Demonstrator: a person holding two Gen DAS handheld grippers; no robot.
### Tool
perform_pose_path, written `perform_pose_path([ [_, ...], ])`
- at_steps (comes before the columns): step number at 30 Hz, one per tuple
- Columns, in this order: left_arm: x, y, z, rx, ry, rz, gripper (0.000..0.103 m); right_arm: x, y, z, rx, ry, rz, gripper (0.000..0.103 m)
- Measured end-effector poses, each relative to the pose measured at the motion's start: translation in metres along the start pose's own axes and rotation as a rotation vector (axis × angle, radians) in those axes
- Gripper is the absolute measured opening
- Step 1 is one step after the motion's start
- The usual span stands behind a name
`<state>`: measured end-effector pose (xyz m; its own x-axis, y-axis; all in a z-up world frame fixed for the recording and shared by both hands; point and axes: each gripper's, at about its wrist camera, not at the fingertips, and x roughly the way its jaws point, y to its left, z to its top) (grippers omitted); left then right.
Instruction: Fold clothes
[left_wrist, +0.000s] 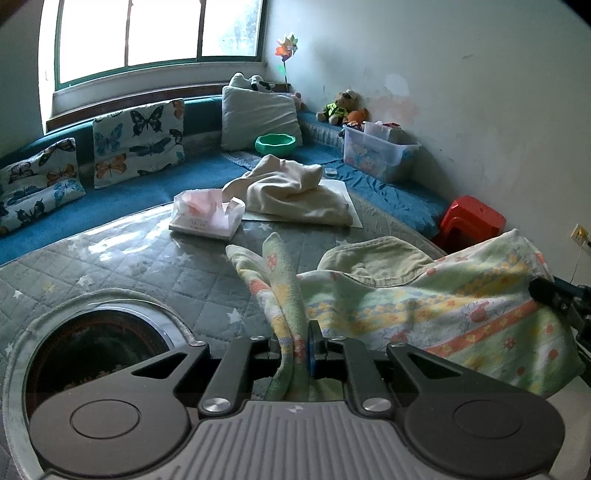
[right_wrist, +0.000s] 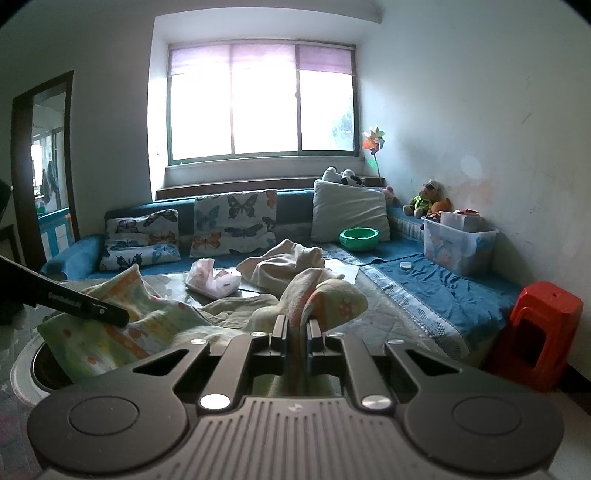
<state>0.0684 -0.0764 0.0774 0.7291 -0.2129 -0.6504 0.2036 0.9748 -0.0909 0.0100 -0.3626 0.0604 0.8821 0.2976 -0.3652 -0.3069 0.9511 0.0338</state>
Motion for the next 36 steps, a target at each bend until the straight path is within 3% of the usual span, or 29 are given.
perform_pose_path([
  [36, 0.037, 0.016, -0.019, -0.035, 0.109, 0.045, 0.012, 0.048, 0.000, -0.019, 0.030, 0.116, 0.025, 0.008],
])
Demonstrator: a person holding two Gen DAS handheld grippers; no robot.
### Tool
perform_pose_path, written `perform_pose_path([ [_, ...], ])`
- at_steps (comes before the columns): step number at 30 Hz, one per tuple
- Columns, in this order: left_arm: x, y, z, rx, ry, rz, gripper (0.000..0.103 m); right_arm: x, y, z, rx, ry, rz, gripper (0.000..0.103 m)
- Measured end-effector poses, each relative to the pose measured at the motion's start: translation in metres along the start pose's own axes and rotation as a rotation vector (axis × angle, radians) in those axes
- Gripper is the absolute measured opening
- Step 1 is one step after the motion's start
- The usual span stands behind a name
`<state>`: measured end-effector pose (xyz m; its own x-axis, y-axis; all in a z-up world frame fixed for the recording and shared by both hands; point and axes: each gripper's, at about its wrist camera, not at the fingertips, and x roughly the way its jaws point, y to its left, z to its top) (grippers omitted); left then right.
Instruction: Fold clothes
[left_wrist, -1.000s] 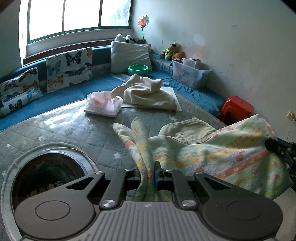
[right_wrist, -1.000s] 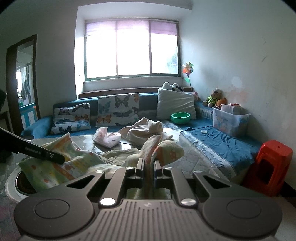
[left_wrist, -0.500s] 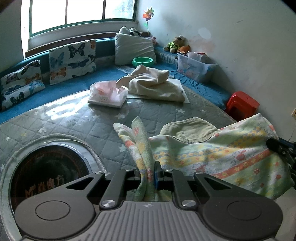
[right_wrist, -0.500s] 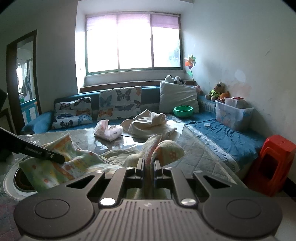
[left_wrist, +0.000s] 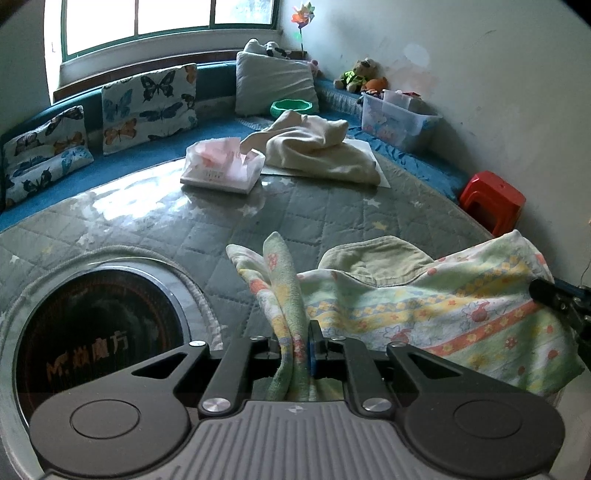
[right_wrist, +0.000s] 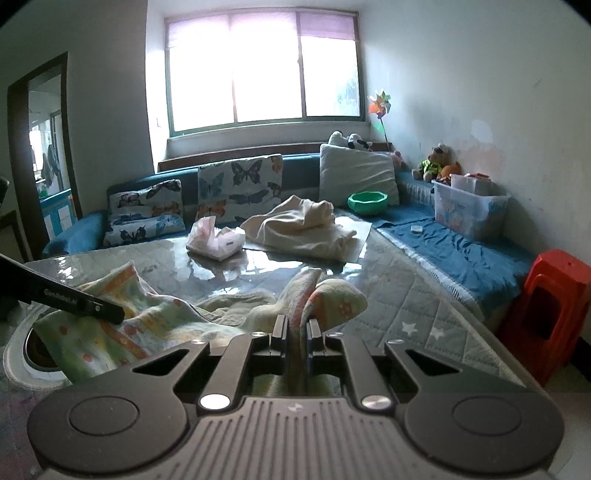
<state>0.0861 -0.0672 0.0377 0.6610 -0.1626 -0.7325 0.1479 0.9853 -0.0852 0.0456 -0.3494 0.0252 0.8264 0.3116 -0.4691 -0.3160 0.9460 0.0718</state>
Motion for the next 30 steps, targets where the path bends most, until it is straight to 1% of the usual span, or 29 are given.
perform_pose_path([
  [3, 0.002, 0.002, -0.002, -0.003, 0.007, 0.003, 0.012, 0.003, 0.000, -0.005, 0.010, 0.010, 0.004, 0.008],
  [11, 0.010, 0.007, -0.009, -0.021, 0.035, 0.012, 0.014, 0.014, 0.000, -0.007, 0.022, 0.046, 0.002, 0.009],
  [18, 0.015, 0.011, -0.015, -0.033, 0.054, 0.025, 0.016, 0.021, -0.003, -0.019, 0.034, 0.083, -0.011, 0.009],
  [26, 0.020, 0.018, -0.020, -0.056, 0.064, 0.052, 0.022, 0.026, -0.007, -0.030, 0.044, 0.113, -0.031, 0.010],
  [30, 0.022, 0.019, -0.022, -0.053, 0.070, 0.075, 0.027, 0.030, -0.009, -0.032, 0.049, 0.125, -0.044, 0.011],
])
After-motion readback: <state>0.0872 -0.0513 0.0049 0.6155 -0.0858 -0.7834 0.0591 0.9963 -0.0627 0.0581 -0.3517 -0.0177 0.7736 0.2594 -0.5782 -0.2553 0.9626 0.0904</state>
